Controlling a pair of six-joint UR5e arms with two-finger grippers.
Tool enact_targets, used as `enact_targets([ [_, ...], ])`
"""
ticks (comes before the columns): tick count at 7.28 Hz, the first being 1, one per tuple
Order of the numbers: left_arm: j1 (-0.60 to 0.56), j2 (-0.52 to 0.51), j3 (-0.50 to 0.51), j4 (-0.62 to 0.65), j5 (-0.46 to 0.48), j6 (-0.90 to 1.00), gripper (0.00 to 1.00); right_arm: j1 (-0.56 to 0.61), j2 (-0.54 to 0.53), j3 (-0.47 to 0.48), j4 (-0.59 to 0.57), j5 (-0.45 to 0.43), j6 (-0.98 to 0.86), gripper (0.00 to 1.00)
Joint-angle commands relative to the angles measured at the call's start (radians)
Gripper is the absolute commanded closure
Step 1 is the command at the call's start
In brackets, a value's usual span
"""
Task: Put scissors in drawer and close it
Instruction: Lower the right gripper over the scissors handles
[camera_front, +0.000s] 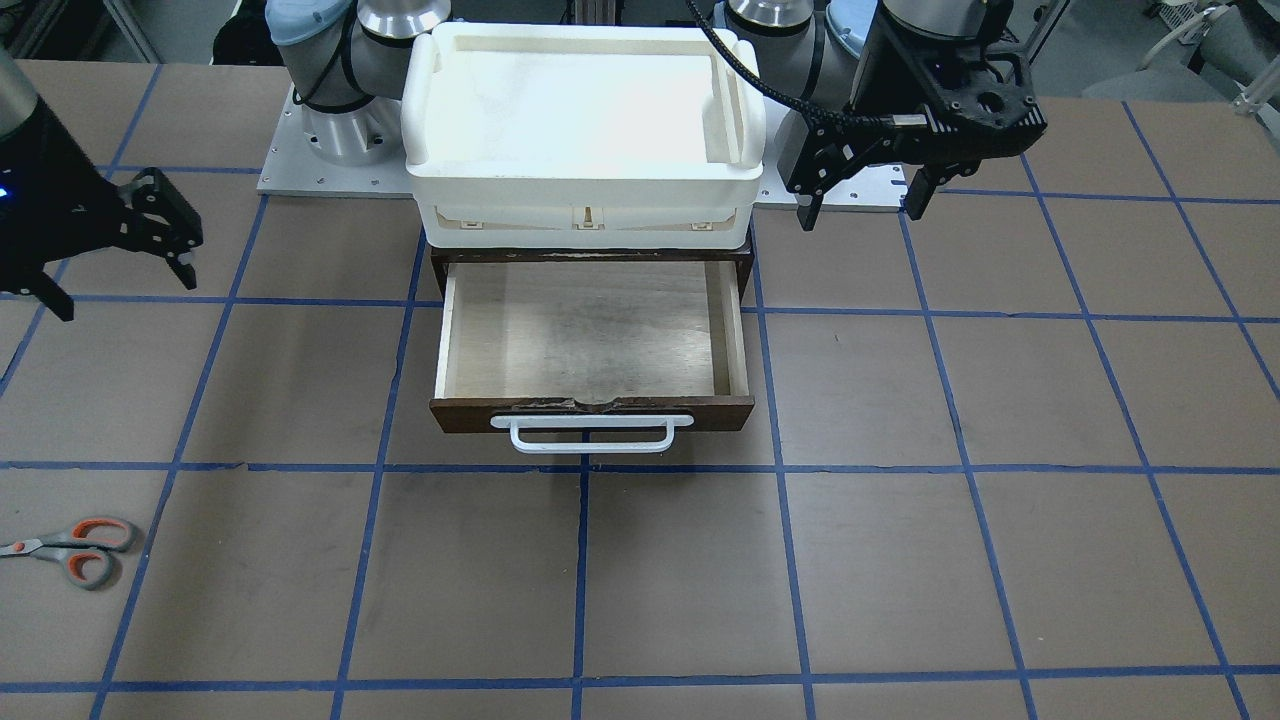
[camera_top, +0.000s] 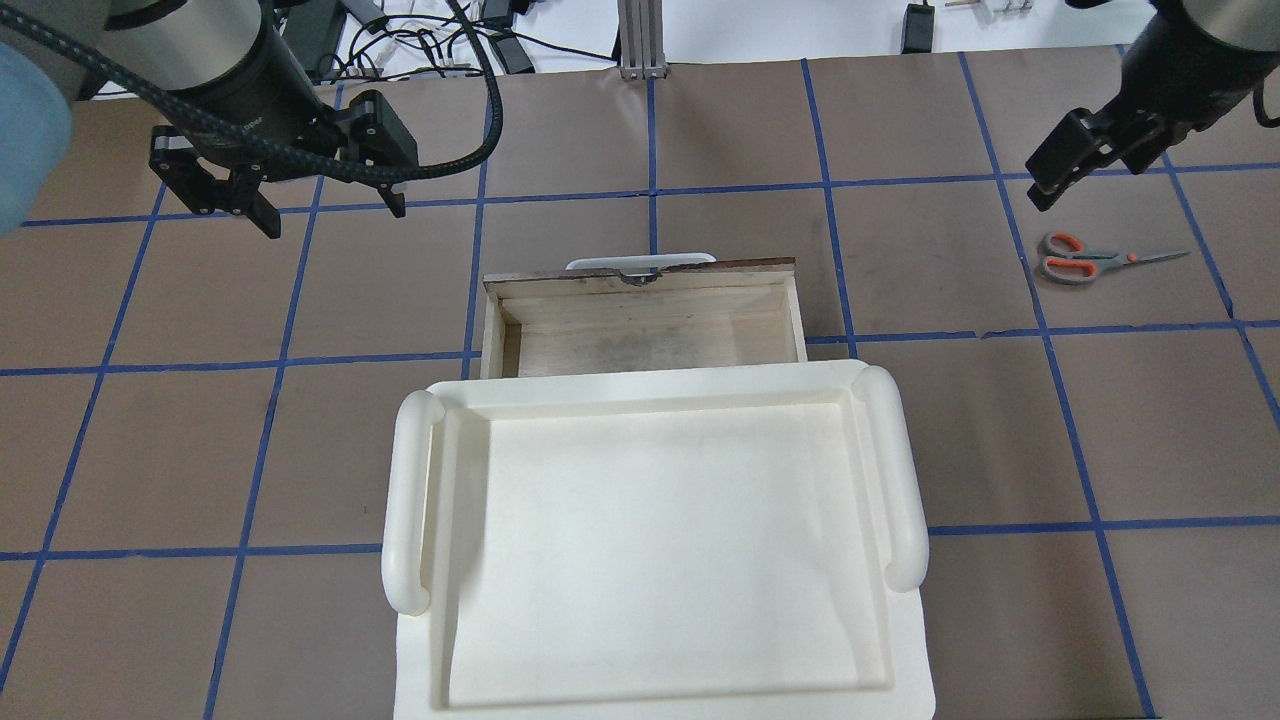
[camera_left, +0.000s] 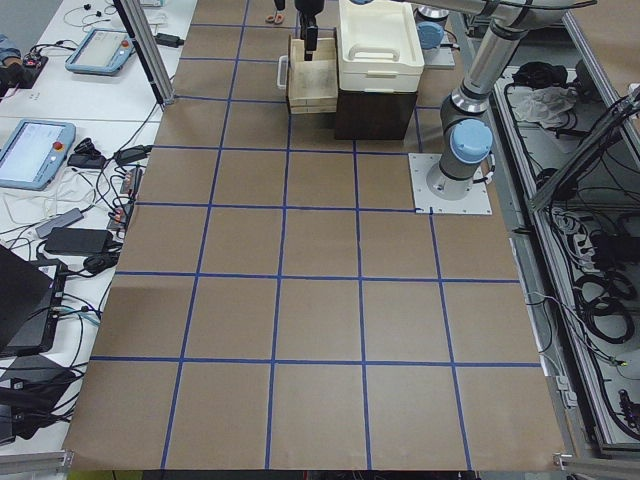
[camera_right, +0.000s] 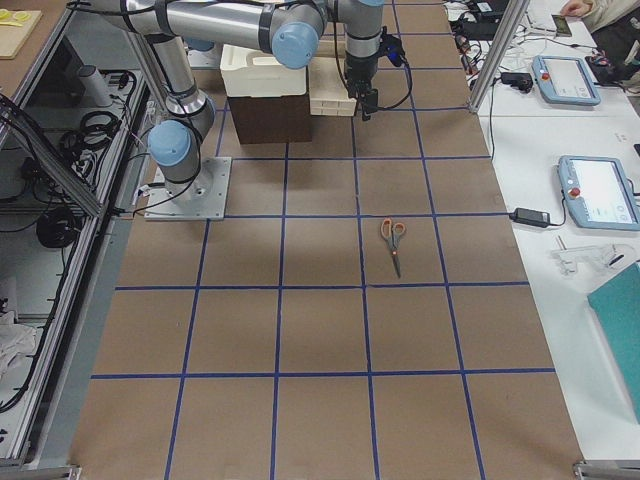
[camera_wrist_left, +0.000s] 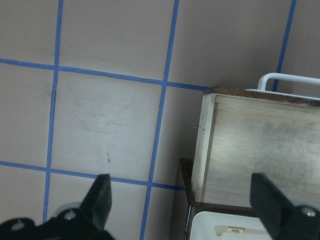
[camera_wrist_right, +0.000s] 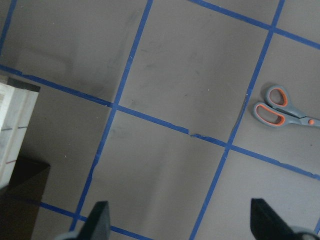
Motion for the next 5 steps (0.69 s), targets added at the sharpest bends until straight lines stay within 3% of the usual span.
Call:
enact_targets([
  [1,0.002,0.0,0.0,0.0,0.001,0.0,0.0,-0.092,0.076,0.001,-0.096,-0.006,-0.358,0.0],
  [3,0.002,0.0,0.0,0.002,0.002,0.0,0.0,-0.12,0.177,-0.001,-0.169,-0.004,-0.487,0.0],
  [5,0.002,0.0,0.0,0.002,0.002,0.0,0.0,-0.193,0.275,-0.001,-0.282,-0.004,-0.806,0.0],
])
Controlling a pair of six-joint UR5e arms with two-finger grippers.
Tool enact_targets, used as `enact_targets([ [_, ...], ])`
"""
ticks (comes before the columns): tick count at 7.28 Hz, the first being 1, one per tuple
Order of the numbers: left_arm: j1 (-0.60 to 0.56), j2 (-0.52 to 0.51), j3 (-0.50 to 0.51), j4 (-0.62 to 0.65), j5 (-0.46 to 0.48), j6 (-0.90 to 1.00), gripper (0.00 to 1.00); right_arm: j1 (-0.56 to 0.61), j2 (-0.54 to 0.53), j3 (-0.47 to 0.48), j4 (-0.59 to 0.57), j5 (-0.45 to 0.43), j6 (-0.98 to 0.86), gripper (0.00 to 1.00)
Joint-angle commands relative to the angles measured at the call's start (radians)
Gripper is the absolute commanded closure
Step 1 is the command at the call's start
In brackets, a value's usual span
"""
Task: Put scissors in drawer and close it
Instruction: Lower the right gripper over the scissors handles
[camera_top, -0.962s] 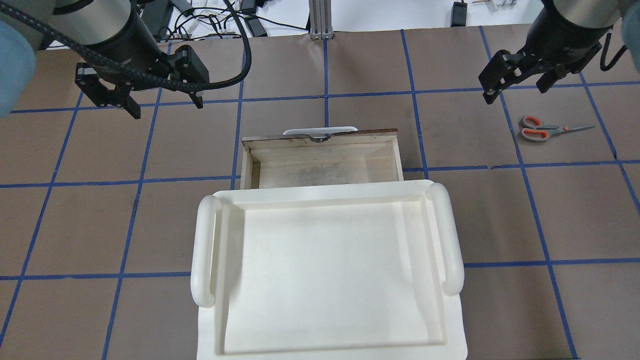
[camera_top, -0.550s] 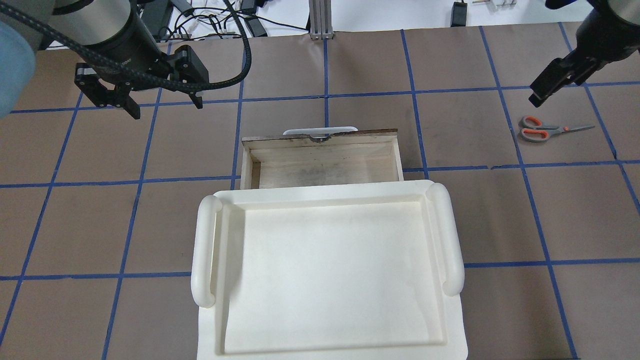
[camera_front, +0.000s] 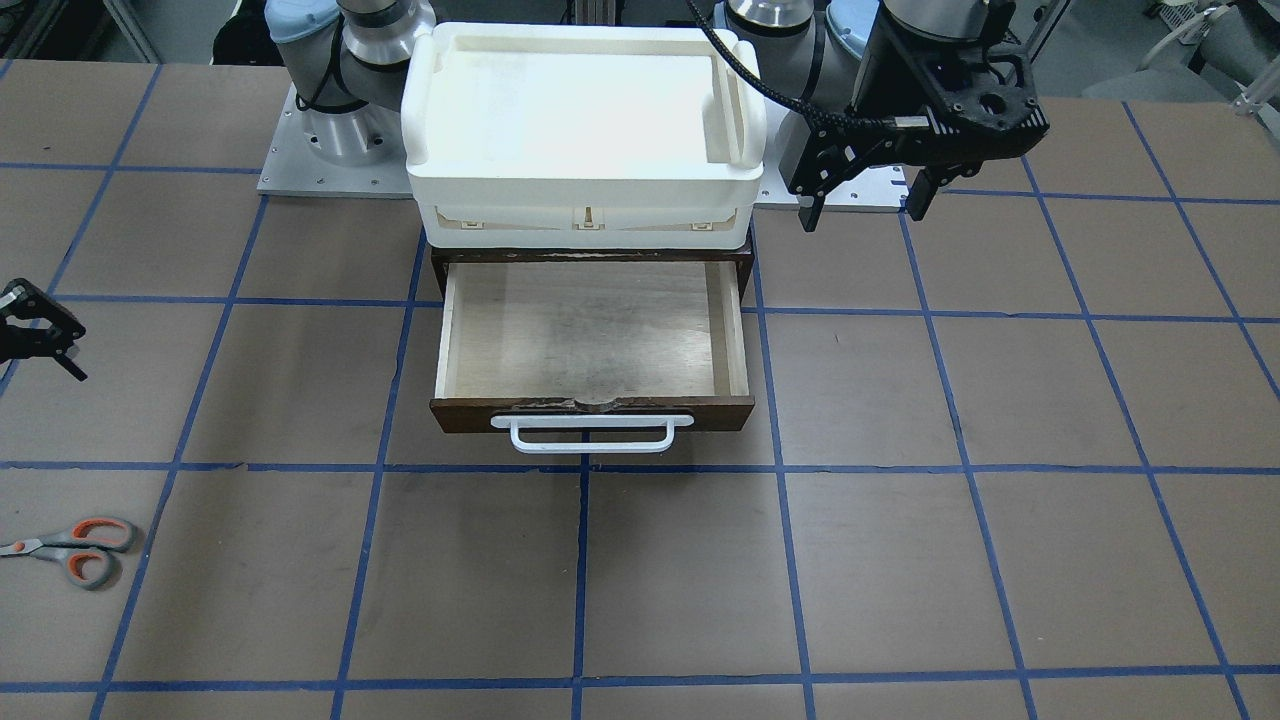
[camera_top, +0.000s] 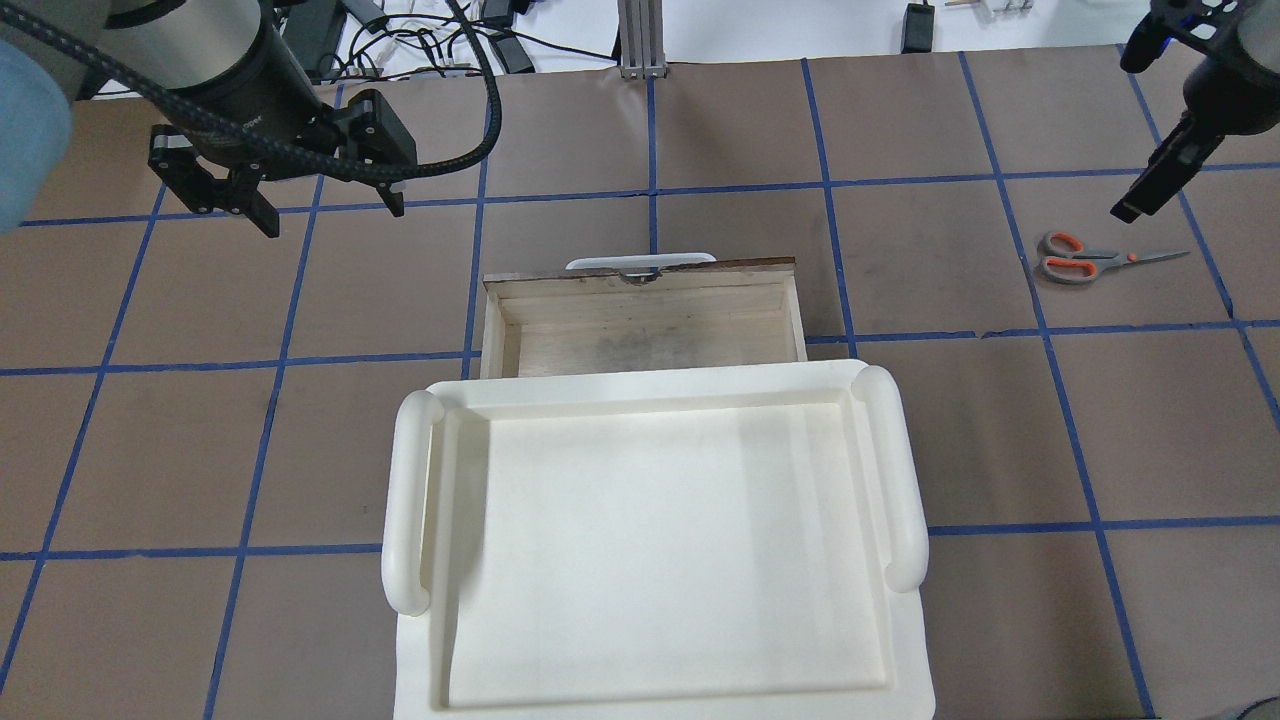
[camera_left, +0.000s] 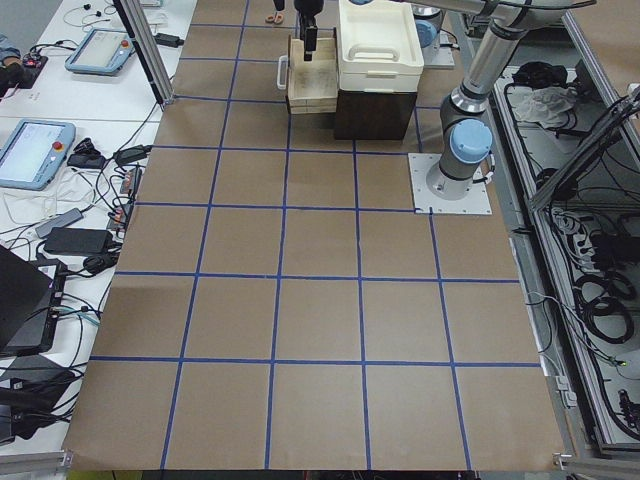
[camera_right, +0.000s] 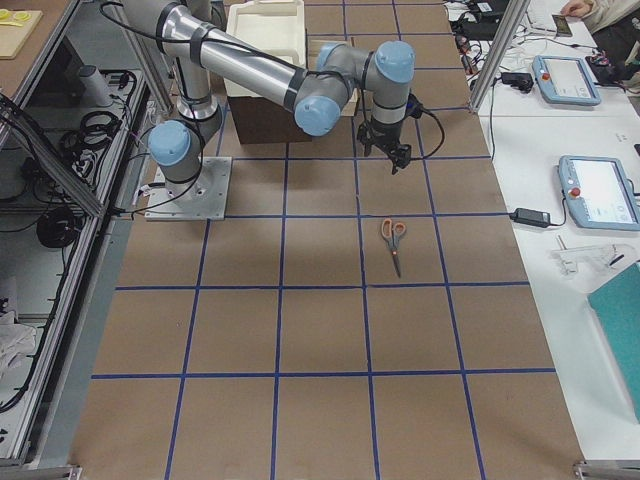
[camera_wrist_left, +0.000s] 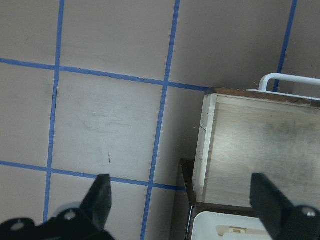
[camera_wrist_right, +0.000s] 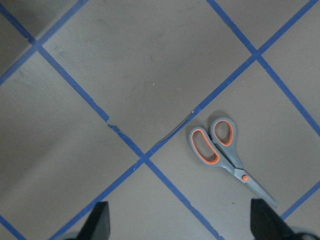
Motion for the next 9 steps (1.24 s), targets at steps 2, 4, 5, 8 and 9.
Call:
enact_targets([
  [2,0.0,0.0,0.0,0.002,0.0,0.0,0.0,-0.076,0.154,-0.003,-0.173,0.009,-0.422,0.0],
  [4,-0.002,-0.002,0.0,0.004,-0.006,0.002,0.0,-0.079,0.234,-0.011,-0.224,0.009,-0.547,0.0],
  [5,-0.002,-0.003,0.0,0.004,-0.008,0.002,0.0,-0.079,0.264,-0.011,-0.233,0.013,-0.619,0.0],
  [8,0.002,-0.006,0.0,0.004,-0.015,0.005,0.0,-0.081,0.329,-0.011,-0.328,0.015,-0.856,0.0],
  [9,0.0,-0.005,0.0,0.002,-0.011,0.003,0.0,-0.082,0.338,-0.011,-0.33,0.015,-0.883,0.0],
])
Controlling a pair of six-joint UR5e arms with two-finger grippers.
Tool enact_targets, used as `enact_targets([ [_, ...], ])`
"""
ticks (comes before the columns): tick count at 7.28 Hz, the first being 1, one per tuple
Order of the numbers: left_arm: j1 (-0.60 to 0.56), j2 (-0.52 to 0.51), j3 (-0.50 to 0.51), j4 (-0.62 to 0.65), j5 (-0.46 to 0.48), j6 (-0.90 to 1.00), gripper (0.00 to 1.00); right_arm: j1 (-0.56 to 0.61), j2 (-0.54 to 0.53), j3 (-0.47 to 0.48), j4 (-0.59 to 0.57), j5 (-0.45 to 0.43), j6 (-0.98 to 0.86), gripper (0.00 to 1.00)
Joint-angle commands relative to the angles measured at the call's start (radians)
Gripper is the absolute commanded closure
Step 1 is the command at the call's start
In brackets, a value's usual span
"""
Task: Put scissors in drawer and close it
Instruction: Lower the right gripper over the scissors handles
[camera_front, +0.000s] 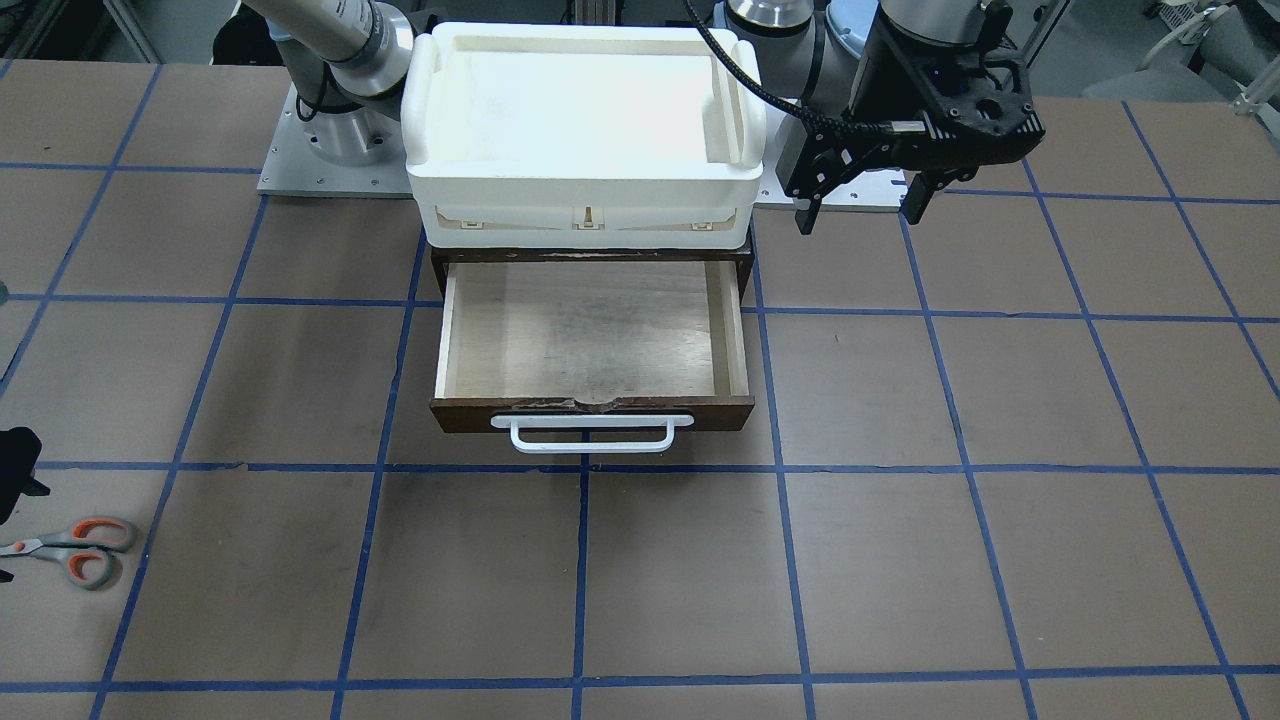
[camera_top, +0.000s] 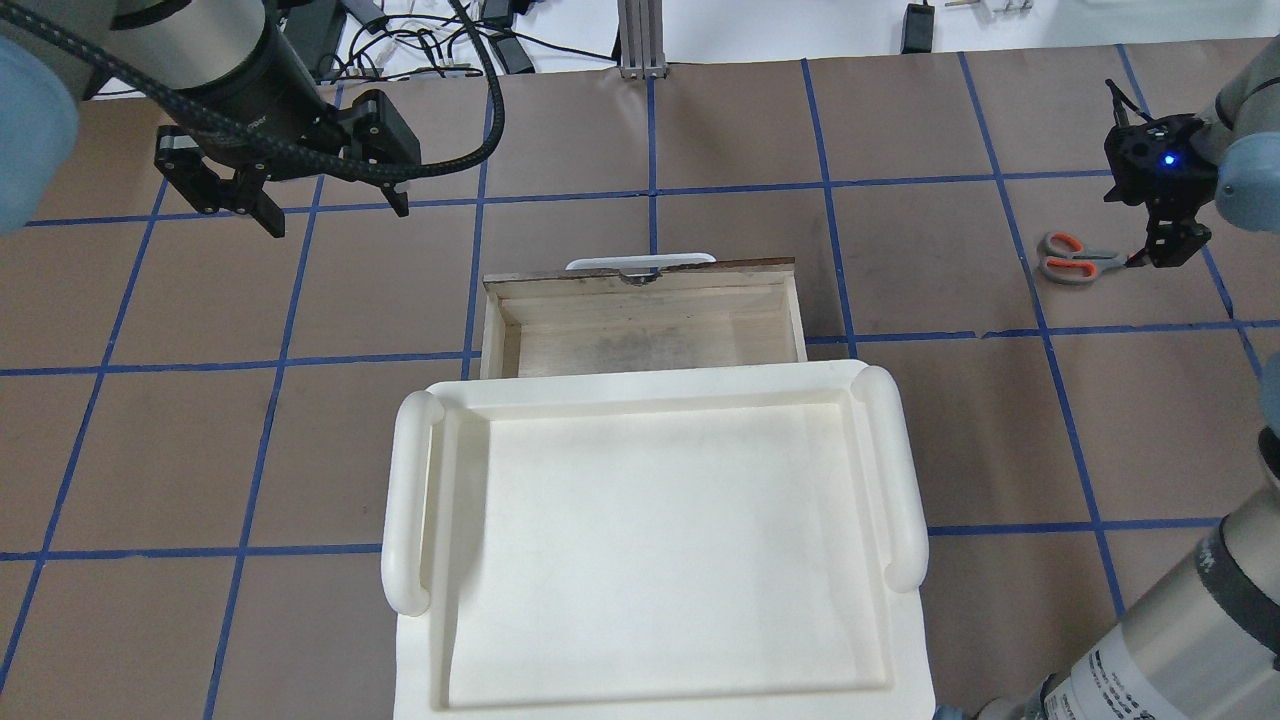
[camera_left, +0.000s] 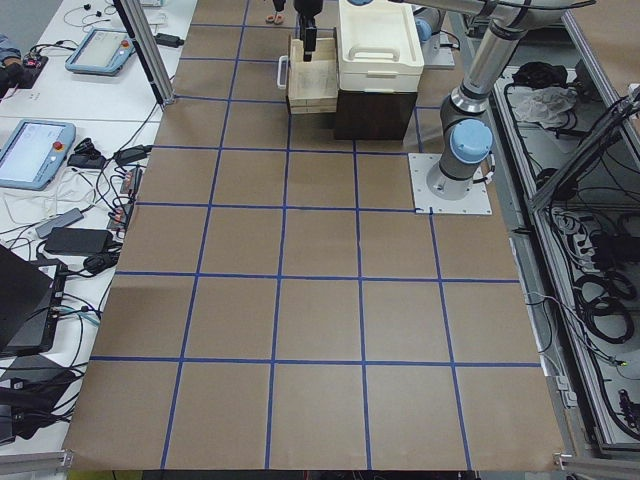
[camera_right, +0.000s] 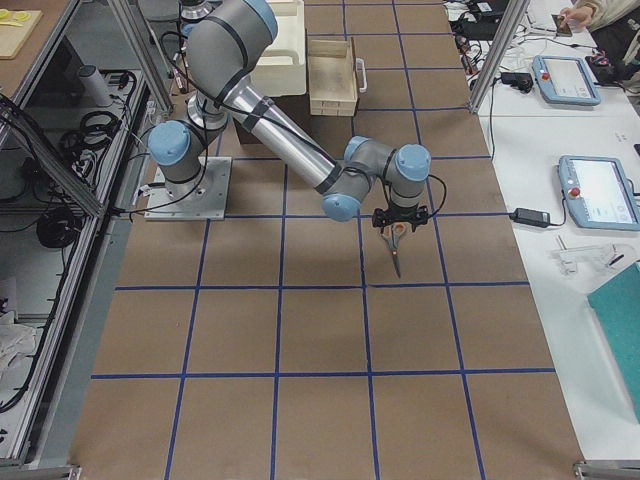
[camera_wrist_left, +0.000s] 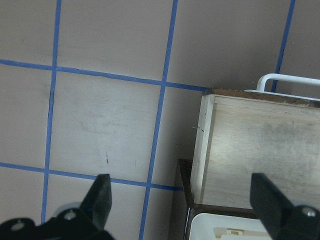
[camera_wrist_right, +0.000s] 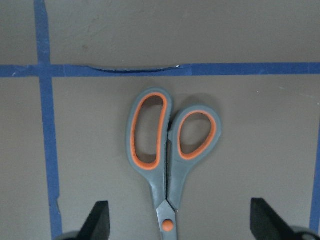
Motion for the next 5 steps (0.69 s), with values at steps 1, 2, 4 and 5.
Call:
enact_targets([
  [1,-0.001,0.002,0.0,-0.004,0.001,0.0,0.0,-0.003,0.028,-0.002,-0.011,0.0,-0.066,0.0],
  [2,-0.001,0.004,0.0,-0.004,0.001,0.0,0.0,-0.003,0.039,-0.003,-0.013,0.0,-0.126,0.0],
  [4,-0.001,0.005,0.0,-0.01,0.001,-0.002,0.0,-0.003,0.059,-0.003,-0.051,-0.001,-0.146,0.0],
  [5,-0.001,0.005,0.0,-0.012,0.001,-0.002,0.0,-0.009,0.071,-0.003,-0.051,-0.007,-0.148,0.0],
])
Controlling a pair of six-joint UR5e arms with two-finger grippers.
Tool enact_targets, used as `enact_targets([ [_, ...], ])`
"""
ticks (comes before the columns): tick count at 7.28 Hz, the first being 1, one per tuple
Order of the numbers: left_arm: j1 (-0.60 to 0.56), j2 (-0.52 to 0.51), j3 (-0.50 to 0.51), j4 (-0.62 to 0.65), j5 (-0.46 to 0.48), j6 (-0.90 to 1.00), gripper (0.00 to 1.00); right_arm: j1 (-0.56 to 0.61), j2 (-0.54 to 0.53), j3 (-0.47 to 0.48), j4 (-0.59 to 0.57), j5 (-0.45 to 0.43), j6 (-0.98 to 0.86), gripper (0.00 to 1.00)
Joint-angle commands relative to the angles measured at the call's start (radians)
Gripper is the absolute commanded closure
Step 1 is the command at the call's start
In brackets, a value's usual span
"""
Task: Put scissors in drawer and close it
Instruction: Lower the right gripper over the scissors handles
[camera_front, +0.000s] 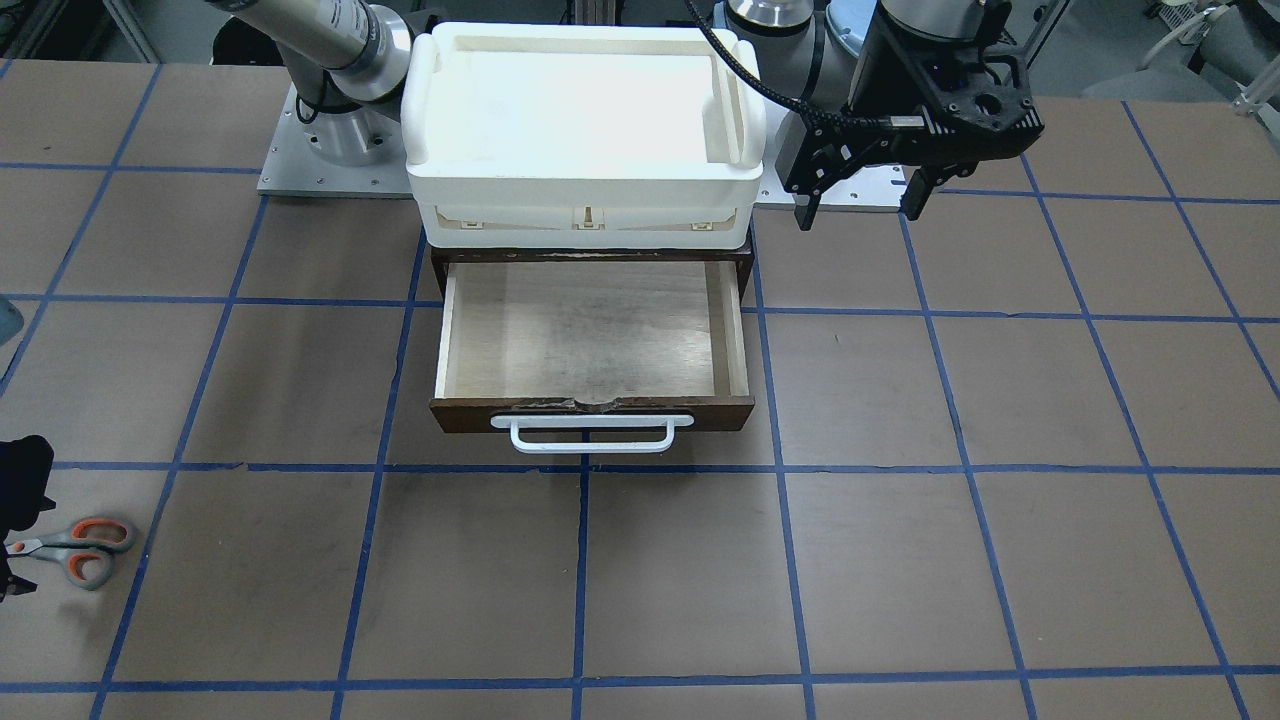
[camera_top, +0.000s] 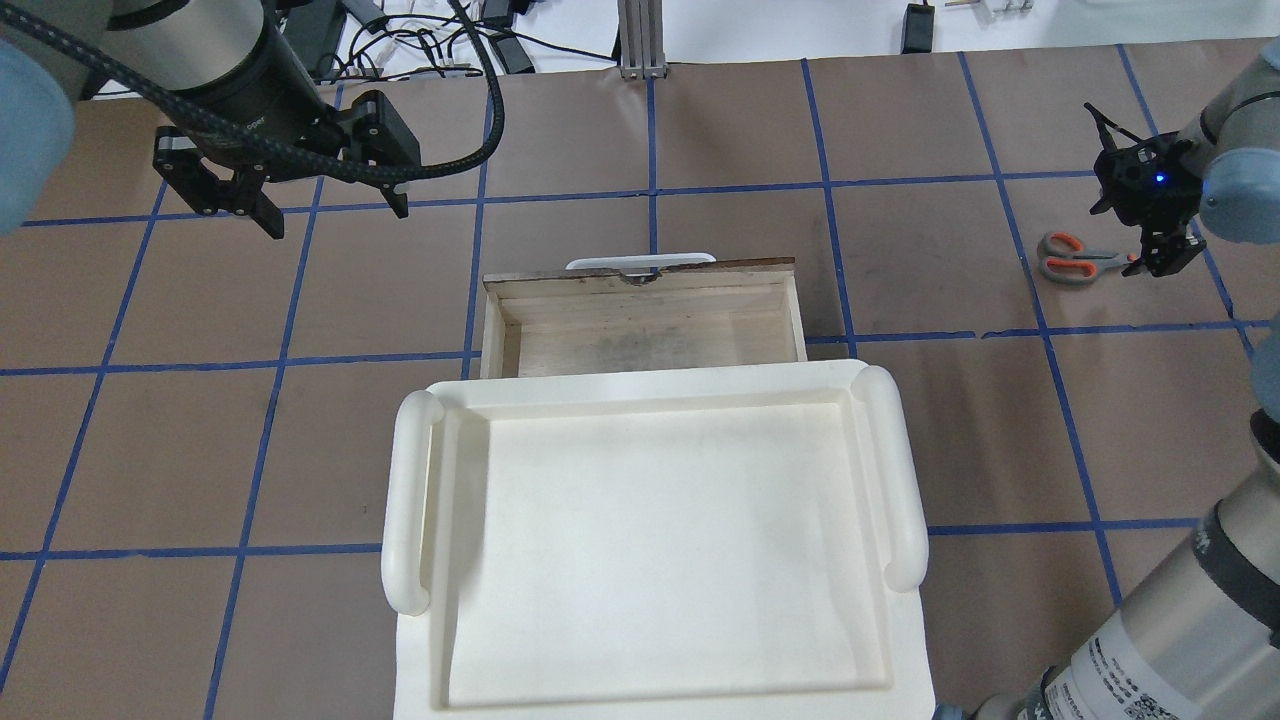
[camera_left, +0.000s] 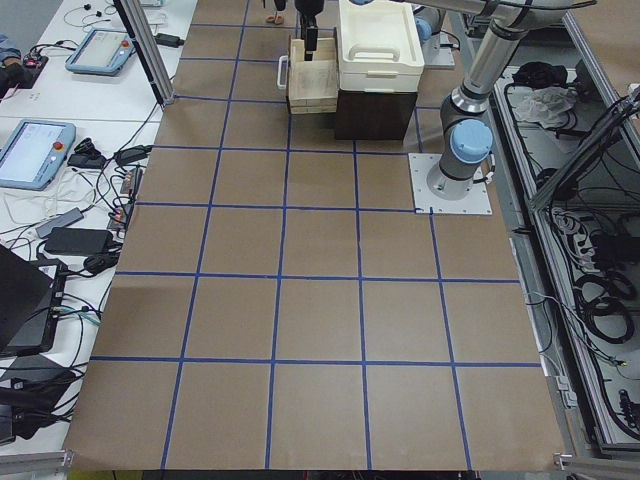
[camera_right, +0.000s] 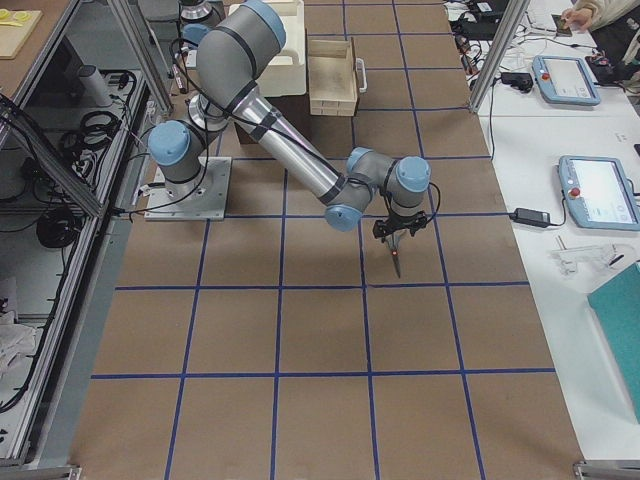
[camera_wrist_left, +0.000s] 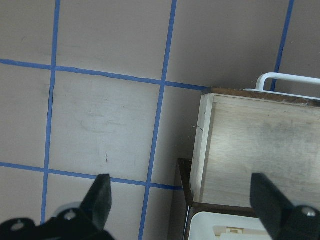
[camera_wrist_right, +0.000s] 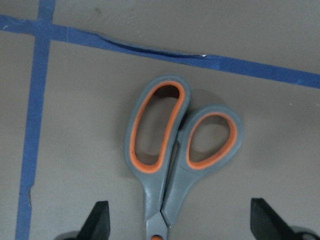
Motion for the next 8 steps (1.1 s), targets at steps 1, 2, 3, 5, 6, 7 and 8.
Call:
enact_targets([
  [1,0.0,0.0,0.0,-0.004,0.0,-0.001,0.0,-0.018,0.02,0.0,-0.007,-0.014,-0.007,0.0],
  [2,0.0,0.0,0.0,-0.004,0.0,-0.001,0.0,-0.024,0.028,0.0,-0.007,-0.014,-0.001,0.01],
  [3,0.0,0.0,0.0,-0.006,0.0,-0.001,0.0,-0.024,0.034,0.0,-0.007,-0.014,0.012,0.01],
  [5,0.0,0.0,0.0,-0.009,0.002,-0.001,0.0,-0.023,0.028,0.001,0.01,-0.013,0.047,0.04],
  [6,0.0,0.0,0.0,-0.009,0.003,-0.001,0.0,-0.023,0.028,0.001,0.012,-0.011,0.047,0.04],
  [7,0.0,0.0,0.0,-0.009,0.003,-0.001,0.0,-0.023,0.03,0.001,0.016,-0.011,0.045,0.06],
  [8,0.0,0.002,0.0,-0.01,0.005,-0.001,0.0,-0.023,0.033,0.003,0.015,-0.011,0.038,0.11],
])
